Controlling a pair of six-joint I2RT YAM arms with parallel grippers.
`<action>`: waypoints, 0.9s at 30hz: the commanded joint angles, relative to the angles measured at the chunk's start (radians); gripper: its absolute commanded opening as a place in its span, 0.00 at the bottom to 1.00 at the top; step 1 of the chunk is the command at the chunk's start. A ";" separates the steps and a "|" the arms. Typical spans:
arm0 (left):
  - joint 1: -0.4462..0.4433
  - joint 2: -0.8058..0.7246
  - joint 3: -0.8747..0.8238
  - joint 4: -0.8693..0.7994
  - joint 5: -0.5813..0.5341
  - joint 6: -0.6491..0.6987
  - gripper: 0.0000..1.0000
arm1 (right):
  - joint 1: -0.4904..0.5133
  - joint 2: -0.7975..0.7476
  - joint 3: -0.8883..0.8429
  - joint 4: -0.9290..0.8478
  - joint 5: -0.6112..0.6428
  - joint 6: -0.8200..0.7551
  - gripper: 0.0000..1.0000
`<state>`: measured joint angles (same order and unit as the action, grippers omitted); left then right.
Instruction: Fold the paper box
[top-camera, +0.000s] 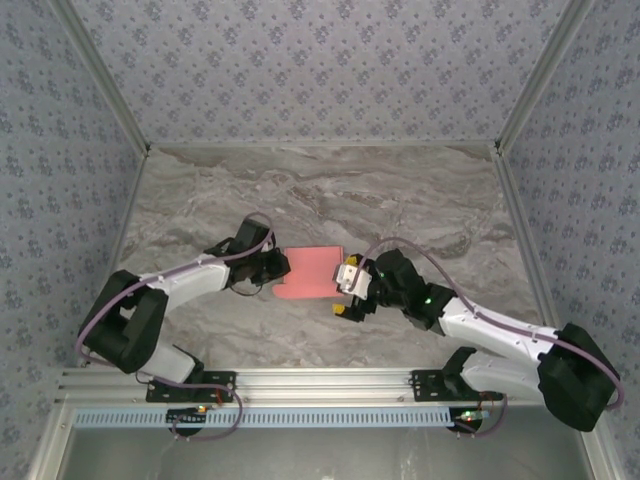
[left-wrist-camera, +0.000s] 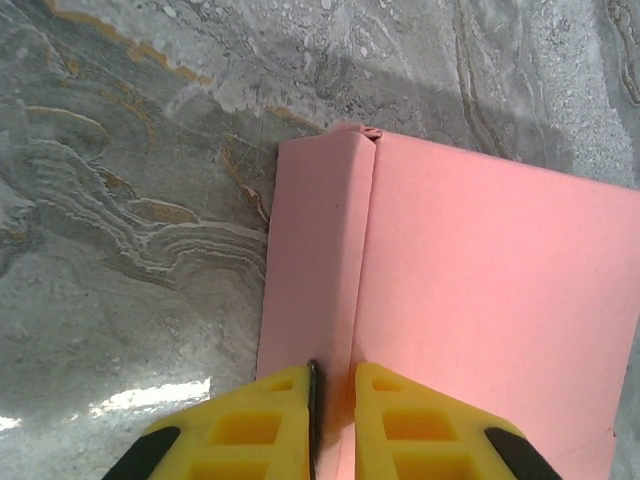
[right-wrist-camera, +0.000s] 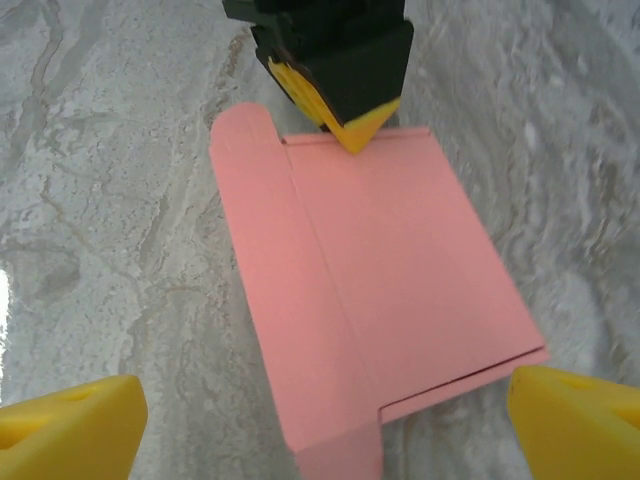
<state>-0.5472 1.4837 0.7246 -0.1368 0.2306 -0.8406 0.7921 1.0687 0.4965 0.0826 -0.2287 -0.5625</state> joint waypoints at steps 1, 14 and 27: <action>0.010 0.075 -0.034 -0.201 0.042 -0.002 0.13 | -0.050 -0.020 0.046 -0.039 -0.067 -0.103 0.95; 0.033 0.162 0.011 -0.200 0.095 0.060 0.13 | -0.225 0.091 0.053 -0.140 -0.084 -0.249 1.00; 0.034 0.248 0.042 -0.211 0.127 0.187 0.15 | -0.263 0.228 0.100 -0.187 -0.051 -0.330 1.00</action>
<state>-0.5095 1.6447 0.8425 -0.1322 0.4423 -0.7063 0.5621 1.3113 0.6193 -0.1181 -0.2695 -0.8639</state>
